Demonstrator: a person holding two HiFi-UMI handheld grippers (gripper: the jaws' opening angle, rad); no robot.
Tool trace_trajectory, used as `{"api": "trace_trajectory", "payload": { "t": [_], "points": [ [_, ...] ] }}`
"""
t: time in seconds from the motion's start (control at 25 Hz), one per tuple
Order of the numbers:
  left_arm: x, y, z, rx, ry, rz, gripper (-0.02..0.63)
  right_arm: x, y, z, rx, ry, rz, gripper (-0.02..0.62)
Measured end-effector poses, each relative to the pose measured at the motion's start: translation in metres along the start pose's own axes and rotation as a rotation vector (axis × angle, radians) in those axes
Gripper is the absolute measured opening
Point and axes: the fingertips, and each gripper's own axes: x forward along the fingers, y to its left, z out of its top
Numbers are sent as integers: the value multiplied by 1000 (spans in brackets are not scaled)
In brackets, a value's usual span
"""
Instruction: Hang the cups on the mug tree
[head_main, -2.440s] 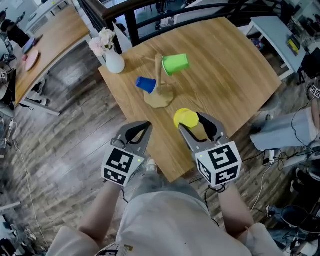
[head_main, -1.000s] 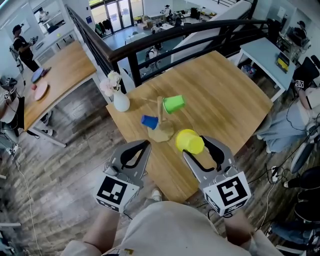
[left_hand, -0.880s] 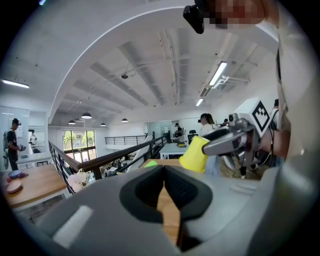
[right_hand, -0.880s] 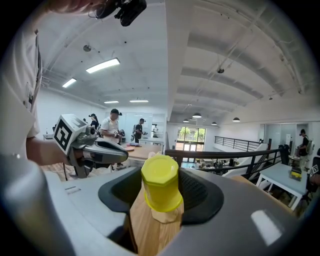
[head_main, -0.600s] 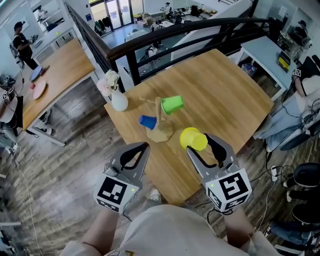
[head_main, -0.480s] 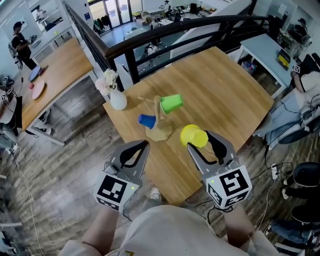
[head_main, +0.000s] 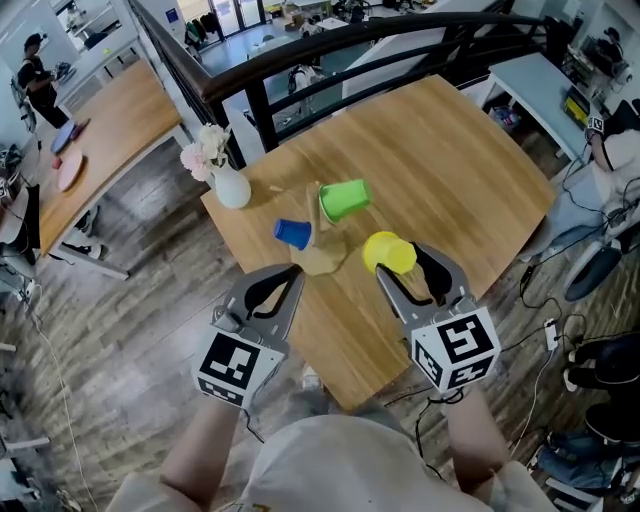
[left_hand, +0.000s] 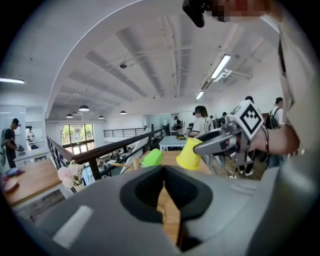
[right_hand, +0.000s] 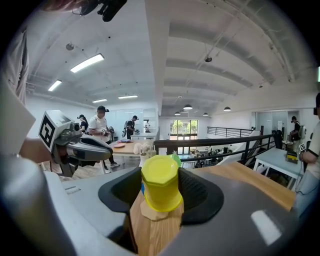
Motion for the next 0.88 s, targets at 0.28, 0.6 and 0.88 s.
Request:
{"api": "trace_trajectory", "payload": {
  "t": [0.28, 0.6, 0.88],
  "points": [
    [26, 14, -25, -32, 49, -9, 2, 43, -8, -30, 49, 58, 41, 236],
    [53, 25, -51, -39, 98, -18, 3, 87, -16, -66, 75, 128, 66, 236],
    [72, 32, -67, -62, 136, -29, 2, 117, -30, -89, 99, 168, 67, 236]
  ]
}}
